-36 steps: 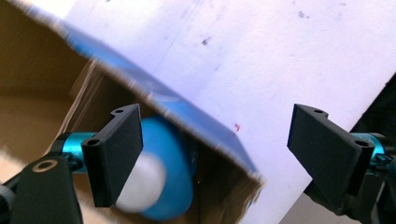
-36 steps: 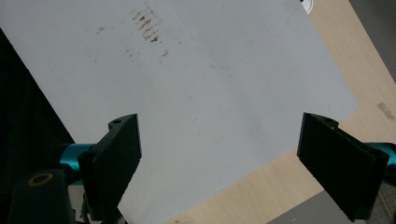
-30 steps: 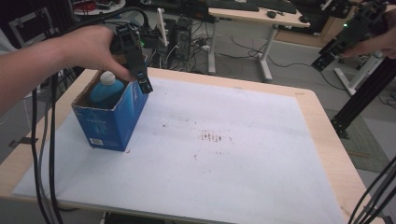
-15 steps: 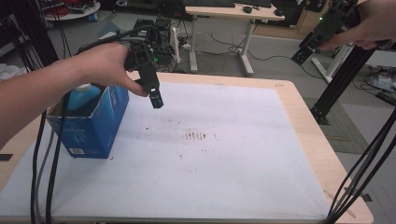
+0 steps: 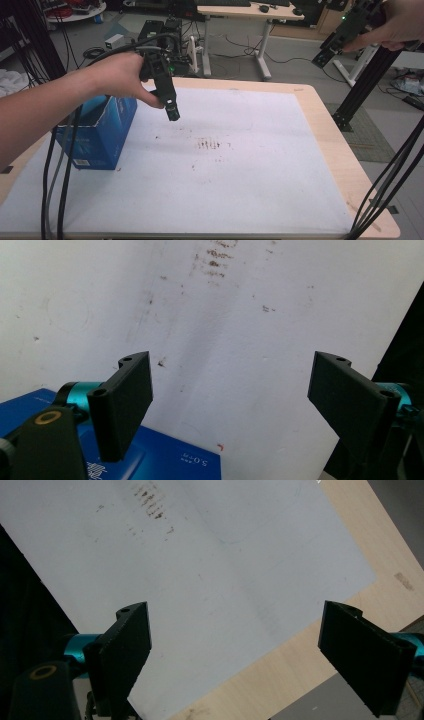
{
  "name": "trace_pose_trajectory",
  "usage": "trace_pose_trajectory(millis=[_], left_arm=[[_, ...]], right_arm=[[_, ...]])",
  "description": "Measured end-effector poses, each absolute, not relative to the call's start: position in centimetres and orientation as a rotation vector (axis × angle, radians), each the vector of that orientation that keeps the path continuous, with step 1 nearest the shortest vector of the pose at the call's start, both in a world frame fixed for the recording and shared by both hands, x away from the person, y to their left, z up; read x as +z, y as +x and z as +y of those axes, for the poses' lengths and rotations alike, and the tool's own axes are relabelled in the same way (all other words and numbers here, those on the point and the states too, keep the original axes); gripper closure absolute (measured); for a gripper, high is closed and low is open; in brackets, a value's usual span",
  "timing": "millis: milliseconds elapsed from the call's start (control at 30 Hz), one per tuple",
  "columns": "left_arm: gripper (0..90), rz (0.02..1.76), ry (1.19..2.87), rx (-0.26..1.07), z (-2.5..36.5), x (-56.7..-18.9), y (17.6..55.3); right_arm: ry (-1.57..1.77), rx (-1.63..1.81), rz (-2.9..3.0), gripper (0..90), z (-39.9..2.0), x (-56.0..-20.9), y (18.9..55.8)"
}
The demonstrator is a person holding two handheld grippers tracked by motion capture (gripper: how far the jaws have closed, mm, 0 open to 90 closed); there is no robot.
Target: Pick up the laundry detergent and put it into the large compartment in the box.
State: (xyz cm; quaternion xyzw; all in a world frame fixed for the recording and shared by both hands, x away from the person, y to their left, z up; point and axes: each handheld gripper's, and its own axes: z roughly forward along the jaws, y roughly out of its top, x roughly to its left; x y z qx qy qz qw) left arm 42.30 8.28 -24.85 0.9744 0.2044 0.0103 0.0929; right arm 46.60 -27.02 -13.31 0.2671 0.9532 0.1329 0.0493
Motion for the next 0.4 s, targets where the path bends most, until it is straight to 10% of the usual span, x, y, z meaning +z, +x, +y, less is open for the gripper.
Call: trace_pose_trajectory(millis=[400], left_arm=[[18.2, 0.606, 2.893, 0.039, 8.35, -24.74, 42.25]], right_arm=[[0.811, 0.406, 2.903, 13.0, -26.87, -13.3, 46.4]])
